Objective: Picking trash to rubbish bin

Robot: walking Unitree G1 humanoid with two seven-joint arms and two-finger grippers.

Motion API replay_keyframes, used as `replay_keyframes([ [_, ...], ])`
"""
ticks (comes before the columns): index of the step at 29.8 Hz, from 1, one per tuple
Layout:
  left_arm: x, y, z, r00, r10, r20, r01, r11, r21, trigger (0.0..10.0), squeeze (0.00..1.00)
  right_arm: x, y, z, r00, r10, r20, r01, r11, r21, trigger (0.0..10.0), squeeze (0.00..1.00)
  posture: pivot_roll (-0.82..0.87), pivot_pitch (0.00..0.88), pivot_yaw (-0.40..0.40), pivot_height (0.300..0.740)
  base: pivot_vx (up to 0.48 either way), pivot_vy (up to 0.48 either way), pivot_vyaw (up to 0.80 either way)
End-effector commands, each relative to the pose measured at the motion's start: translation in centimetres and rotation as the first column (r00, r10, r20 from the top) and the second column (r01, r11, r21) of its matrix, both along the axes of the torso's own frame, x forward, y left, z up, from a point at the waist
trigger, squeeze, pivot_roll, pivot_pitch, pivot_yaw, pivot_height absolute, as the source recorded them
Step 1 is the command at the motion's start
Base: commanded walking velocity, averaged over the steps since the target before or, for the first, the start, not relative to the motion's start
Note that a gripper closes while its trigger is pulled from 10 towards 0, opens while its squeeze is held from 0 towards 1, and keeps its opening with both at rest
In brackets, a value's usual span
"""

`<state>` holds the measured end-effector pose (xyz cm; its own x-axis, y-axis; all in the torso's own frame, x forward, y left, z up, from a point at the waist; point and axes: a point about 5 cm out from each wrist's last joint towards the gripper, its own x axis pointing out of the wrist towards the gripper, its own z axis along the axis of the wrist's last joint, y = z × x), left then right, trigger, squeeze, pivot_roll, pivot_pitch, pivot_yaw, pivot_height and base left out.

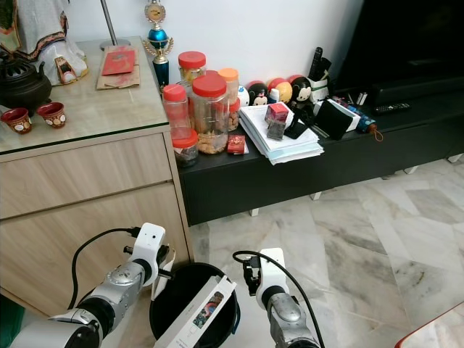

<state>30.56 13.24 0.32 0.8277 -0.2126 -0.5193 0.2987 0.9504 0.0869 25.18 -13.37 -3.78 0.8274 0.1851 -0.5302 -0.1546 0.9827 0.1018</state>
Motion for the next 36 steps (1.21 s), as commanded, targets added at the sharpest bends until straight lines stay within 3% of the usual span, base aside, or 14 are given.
replay_keyframes([
  [1,0.4,-0.3,0.4,1.0,-0.016,0.001,0.016,1.0,0.012,10.0,1.0,0.3,-0.1,0.3,1.0,-0.008,0.018,0.008,1.0,0.008,10.0,0.0,-0.06,0.053,-0.045,0.74,0.0,0.0,0.0],
  [14,0.7,0.0,0.6,1.0,-0.007,0.013,0.006,1.0,0.023,10.0,1.0,-0.5,-0.6,-0.3,1.0,-0.022,-0.007,0.022,1.0,0.004,10.0,0.0,-0.06,0.058,-0.048,0.74,0.0,0.0,0.0],
  [15,0.5,0.2,0.5,1.0,-0.006,0.008,0.006,1.0,0.03,10.0,0.0,-0.6,-0.6,-0.4,1.0,-0.025,-0.011,0.025,1.0,0.003,10.0,0.0,-0.05,0.058,-0.047,0.74,0.0,0.0,0.0],
  [20,-0.8,1.5,-0.9,0.999,0.035,-0.035,-0.033,0.998,0.051,10.0,0.0,-1.3,-0.9,-1.0,0.998,-0.04,-0.049,0.04,0.999,-0.005,10.0,0.0,-0.05,0.059,-0.042,0.74,0.0,0.0,0.0],
  [24,-2.9,3.5,-2.7,0.989,0.115,-0.095,-0.106,0.989,0.104,10.0,0.0,-2.3,-1.1,-1.7,0.994,-0.052,-0.092,0.051,0.999,-0.014,10.0,0.0,-0.04,0.063,-0.04,0.74,0.0,0.0,0.0],
  [25,-4.1,4.8,-3.6,0.977,0.175,-0.121,-0.16,0.979,0.123,10.0,0.0,-2.9,-1.4,-2.2,0.991,-0.059,-0.118,0.057,0.998,-0.021,10.0,0.0,-0.04,0.063,-0.04,0.74,0.0,0.0,0.0],
  [27,-5.2,5.7,-4.3,0.966,0.221,-0.136,-0.202,0.969,0.146,10.0,0.0,-3.4,-1.6,-2.5,0.989,-0.063,-0.137,0.059,0.998,-0.03,10.0,0.0,-0.05,0.062,-0.038,0.74,0.0,0.0,0.0],
  [28,-6.5,7.1,-5.0,0.939,0.309,-0.152,-0.285,0.945,0.16,10.0,0.0,-3.9,-1.7,-2.8,0.986,-0.067,-0.152,0.062,0.997,-0.038,10.0,0.0,-0.05,0.062,-0.038,0.74,0.0,0.0,0.0],
  [29,-6.5,7.1,-5.0,0.939,0.309,-0.152,-0.285,0.945,0.16,10.0,0.0,-3.9,-1.7,-2.8,0.986,-0.067,-0.152,0.062,0.997,-0.038,10.0,0.0,-0.05,0.062,-0.038,0.74,0.0,0.0,0.0],
  [33,-9.5,9.2,-6.4,0.87,0.451,-0.201,-0.429,0.892,0.142,10.0,0.0,-4.4,-2.0,-3.1,0.983,-0.082,-0.167,0.076,0.996,-0.041,10.0,0.0,-0.05,0.053,-0.026,0.74,0.0,0.0,0.0],
  [36,-10.6,9.3,-7.0,0.859,0.463,-0.22,-0.443,0.886,0.136,10.0,0.0,-4.7,-2.0,-3.3,0.979,-0.091,-0.181,0.083,0.995,-0.047,10.0,0.0,-0.05,0.041,-0.019,0.74,0.0,0.0,0.0],
])
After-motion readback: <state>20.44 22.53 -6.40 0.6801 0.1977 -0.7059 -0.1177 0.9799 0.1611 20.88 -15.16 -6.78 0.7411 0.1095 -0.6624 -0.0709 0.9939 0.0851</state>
